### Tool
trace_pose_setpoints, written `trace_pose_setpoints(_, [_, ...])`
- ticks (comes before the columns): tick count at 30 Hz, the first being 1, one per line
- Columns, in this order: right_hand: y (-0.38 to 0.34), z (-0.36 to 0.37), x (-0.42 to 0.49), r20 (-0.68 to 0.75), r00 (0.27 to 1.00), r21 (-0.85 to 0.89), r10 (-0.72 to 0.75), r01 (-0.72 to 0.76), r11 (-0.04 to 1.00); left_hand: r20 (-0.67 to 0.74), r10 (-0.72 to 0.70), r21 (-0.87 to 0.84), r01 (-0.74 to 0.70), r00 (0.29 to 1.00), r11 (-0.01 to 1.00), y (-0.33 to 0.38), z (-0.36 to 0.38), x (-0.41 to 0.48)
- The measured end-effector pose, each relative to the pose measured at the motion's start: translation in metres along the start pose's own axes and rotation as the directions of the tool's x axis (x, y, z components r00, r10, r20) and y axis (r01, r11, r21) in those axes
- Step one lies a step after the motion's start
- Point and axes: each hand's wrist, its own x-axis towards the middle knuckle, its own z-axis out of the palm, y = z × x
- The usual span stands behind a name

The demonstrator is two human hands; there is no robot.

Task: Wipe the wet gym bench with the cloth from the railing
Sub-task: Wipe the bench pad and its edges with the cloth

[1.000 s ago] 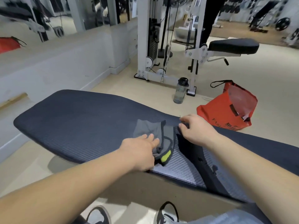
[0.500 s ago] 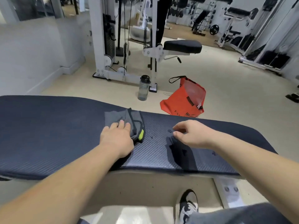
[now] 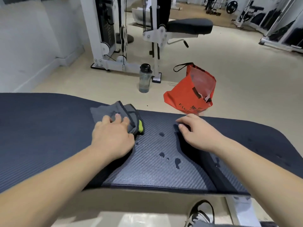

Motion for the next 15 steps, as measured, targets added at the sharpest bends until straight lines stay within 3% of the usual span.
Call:
trace_pose_setpoints(3, [0.019, -0.011, -0.001, -0.065, 0.997, 0.093, 0.043, -0.037, 0.995, -0.002, 0.236, -0.045, -0.236, 0.972, 0.971, 0.042, 0.01, -0.017])
trace_pose_setpoints(5, [0.03, -0.014, -0.005, -0.079, 0.993, 0.134, 0.084, -0.072, 0.988, -0.04, 0.308, -0.05, -0.31, 0.95, 0.949, 0.048, 0.012, -0.007])
trace_pose_setpoints(9, [0.035, -0.015, -0.012, -0.076, 0.994, 0.176, 0.084, -0.069, 0.982, -0.067, 0.077, 0.017, -0.076, 0.995, 0.997, 0.043, 0.008, 0.023])
trace_pose_setpoints(11, [0.035, -0.017, -0.015, -0.095, 0.993, 0.188, 0.067, -0.048, 0.981, -0.066, 0.06, 0.065, -0.055, 0.996, 0.996, 0.061, 0.006, 0.014])
trace_pose_setpoints(15, [0.034, -0.024, -0.019, -0.117, 0.992, 0.179, 0.05, -0.028, 0.984, -0.029, 0.39, -0.04, -0.391, 0.92, 0.919, 0.101, 0.015, -0.035])
